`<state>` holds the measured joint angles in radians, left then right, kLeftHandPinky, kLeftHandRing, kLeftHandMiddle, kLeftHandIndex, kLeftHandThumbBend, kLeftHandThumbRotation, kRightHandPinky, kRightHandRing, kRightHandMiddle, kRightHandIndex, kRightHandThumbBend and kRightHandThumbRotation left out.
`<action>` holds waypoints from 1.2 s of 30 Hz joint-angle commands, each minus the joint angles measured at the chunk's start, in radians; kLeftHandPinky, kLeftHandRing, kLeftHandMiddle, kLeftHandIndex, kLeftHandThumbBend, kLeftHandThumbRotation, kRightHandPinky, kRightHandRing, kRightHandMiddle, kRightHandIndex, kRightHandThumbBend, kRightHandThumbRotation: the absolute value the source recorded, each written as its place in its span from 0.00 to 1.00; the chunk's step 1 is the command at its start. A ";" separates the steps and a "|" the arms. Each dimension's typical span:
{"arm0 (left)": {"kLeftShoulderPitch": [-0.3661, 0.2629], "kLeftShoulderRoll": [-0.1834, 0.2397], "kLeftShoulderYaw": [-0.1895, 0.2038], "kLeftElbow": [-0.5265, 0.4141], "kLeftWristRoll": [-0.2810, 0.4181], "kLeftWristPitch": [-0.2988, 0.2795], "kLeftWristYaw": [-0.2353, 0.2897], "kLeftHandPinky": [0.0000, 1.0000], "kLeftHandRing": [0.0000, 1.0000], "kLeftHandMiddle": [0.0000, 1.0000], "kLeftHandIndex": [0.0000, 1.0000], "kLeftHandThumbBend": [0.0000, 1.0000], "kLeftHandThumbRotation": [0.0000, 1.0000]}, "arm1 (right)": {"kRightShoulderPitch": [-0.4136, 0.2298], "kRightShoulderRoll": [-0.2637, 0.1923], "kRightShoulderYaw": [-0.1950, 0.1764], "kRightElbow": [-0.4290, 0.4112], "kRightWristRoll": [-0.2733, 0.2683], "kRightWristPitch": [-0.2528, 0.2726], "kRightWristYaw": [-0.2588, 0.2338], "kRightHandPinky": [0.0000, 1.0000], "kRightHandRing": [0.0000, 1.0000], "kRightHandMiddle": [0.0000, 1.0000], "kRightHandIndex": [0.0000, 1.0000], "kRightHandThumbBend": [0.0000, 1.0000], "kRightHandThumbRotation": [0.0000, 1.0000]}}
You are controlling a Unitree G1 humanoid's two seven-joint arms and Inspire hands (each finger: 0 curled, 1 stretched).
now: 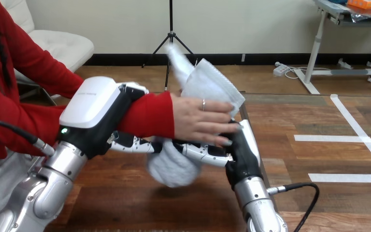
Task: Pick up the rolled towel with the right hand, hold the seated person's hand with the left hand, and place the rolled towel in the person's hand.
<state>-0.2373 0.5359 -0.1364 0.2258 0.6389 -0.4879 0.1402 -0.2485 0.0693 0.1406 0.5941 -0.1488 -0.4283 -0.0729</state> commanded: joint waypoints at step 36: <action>-0.041 -0.033 0.010 -0.178 -0.029 0.051 -0.047 0.74 0.85 0.89 0.91 1.00 0.32 | -0.066 0.038 0.067 -0.048 -0.038 -0.035 0.048 0.95 1.00 1.00 1.00 1.00 0.36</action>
<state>-0.2321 0.5343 -0.1229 0.1159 0.6365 -0.4212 0.0903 -0.2485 0.0674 0.1430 0.5938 -0.1558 -0.4313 -0.0589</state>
